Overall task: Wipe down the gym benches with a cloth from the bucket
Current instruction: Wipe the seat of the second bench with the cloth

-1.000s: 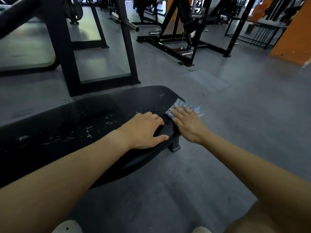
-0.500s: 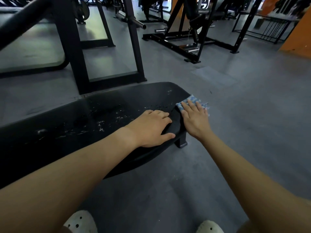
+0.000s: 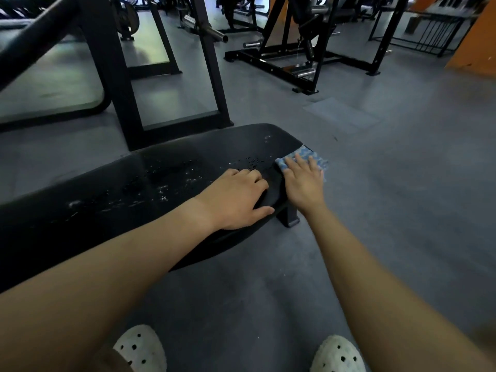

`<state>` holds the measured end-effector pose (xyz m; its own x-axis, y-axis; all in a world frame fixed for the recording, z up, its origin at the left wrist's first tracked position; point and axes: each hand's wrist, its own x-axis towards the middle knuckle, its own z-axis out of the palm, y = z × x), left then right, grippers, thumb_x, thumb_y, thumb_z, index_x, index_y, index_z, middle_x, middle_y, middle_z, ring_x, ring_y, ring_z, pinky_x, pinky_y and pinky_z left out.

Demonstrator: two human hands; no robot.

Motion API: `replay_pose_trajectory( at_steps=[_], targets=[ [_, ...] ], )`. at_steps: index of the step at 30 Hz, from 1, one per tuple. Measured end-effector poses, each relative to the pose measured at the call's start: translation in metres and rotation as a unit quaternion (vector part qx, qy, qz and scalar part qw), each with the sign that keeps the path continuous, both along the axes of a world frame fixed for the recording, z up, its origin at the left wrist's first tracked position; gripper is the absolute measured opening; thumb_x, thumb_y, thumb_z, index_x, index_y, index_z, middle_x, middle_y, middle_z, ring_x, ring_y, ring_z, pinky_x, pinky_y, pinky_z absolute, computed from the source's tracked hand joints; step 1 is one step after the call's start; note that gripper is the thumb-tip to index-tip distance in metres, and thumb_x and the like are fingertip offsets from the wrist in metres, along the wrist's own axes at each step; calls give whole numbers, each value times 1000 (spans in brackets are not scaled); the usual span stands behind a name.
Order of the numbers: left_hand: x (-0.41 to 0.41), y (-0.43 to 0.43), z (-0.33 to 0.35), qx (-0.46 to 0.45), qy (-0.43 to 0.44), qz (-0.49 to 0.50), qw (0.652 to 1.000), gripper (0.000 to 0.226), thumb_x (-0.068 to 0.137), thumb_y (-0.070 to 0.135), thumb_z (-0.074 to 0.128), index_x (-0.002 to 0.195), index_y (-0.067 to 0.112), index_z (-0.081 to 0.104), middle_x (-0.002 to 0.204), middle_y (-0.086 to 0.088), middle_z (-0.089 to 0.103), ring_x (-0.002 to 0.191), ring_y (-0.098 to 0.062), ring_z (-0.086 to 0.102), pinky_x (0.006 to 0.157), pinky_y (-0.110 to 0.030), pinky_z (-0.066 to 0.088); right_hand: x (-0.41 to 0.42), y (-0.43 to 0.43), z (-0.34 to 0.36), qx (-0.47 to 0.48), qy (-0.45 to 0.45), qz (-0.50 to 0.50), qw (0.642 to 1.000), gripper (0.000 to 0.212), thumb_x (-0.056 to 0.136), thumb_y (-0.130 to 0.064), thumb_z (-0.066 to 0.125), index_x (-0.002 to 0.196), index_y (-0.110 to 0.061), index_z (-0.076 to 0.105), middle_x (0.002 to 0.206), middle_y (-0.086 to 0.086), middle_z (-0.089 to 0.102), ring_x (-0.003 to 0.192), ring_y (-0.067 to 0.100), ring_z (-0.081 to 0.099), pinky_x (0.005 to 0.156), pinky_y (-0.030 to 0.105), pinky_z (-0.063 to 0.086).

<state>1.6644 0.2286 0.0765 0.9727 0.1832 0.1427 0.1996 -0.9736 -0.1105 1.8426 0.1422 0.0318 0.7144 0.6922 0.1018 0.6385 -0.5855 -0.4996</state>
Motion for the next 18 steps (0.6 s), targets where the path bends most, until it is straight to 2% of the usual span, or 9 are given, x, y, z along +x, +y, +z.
replay_pose_trajectory(
  at_steps=[3, 5, 8, 13, 18],
  targets=[
    [-5, -3, -2, 39, -11, 31, 999, 70, 92, 74, 37, 130, 20, 61, 122, 1, 62, 108, -18, 59, 97, -39, 47, -47, -10, -4, 28, -38, 54, 997, 47, 108, -36, 26, 153, -33, 42, 165, -8, 26, 156, 19, 6, 124, 47, -7],
    [-8, -4, -3, 35, -11, 27, 999, 71, 91, 73, 40, 132, 18, 59, 123, 1, 62, 108, -18, 59, 97, -38, 46, -59, -23, -6, 40, -50, 119, 991, 53, 105, -40, 18, 152, -35, 41, 164, -11, 29, 155, 16, 8, 124, 43, -8],
    [-8, -3, -1, 21, 1, 19, 1000, 75, 91, 77, 39, 133, 18, 58, 127, 1, 61, 113, -18, 58, 101, -39, 45, -37, -30, -2, 0, -72, 187, 980, 61, 100, -47, 10, 153, -37, 38, 164, -14, 28, 155, 14, 11, 125, 41, -3],
    [-9, 2, -1, 1, 22, 22, 1000, 77, 90, 79, 38, 136, 20, 57, 132, 1, 58, 119, -19, 55, 105, -42, 44, 8, -7, 8, -83, -93, 146, 981, 48, 109, -40, 19, 156, -39, 31, 167, -12, 19, 155, 14, 10, 126, 44, 2],
    [-13, 5, -1, -18, 20, 16, 1000, 77, 91, 78, 40, 139, 20, 55, 137, 1, 56, 121, -19, 53, 107, -43, 43, -10, -2, 9, -102, -95, 132, 981, 48, 109, -40, 19, 156, -41, 28, 168, -12, 15, 156, 18, 5, 124, 46, 0]
  ],
)
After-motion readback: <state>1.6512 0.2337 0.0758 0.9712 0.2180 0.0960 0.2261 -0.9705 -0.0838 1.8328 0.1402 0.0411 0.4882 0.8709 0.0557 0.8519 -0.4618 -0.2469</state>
